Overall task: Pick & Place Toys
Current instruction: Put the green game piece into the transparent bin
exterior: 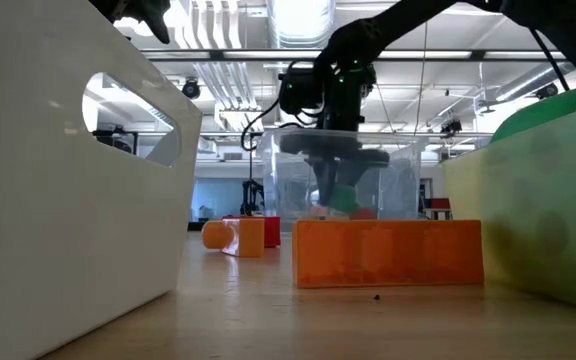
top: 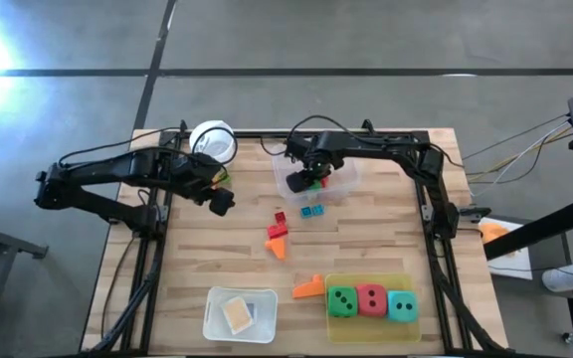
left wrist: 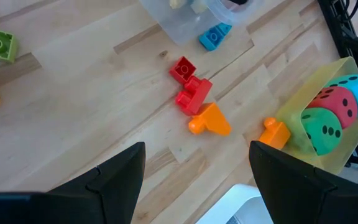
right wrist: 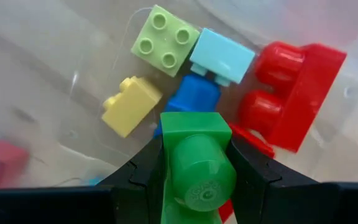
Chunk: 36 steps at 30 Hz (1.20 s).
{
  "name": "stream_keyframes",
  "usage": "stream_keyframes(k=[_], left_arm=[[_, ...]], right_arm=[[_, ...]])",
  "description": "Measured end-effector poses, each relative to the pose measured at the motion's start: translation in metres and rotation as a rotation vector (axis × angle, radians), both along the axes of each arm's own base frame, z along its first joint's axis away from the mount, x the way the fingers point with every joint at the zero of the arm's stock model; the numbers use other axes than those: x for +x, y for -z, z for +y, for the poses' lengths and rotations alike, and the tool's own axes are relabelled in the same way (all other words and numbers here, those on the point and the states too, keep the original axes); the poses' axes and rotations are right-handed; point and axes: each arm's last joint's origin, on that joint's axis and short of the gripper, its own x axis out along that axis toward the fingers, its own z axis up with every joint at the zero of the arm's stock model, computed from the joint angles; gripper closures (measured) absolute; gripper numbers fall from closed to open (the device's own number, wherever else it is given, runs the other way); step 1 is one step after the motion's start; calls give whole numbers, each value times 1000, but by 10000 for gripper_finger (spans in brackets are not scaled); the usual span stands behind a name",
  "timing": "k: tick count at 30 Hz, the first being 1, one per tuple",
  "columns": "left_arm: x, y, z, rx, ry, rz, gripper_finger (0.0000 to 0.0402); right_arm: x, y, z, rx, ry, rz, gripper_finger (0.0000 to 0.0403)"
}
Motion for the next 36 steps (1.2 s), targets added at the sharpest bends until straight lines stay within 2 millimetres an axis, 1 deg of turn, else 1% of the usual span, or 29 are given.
stream_keyframes(k=[4,10,29,31,36], left_arm=[[0,0,0,1,2,0,110],[0,0,0,2,3,0,110],[0,0,0,2,2,0,110],[0,0,0,0,0,0,110],[0,0,0,0,0,0,110]], right_arm=[[-1,3,1,-17,-138,19,282],[-1,3,2,-25,-265,29,282],[-1,3,3,-9,-252,23,279],[-1,3,3,-8,-246,22,246],[-1,2,4,25,-223,2,123]])
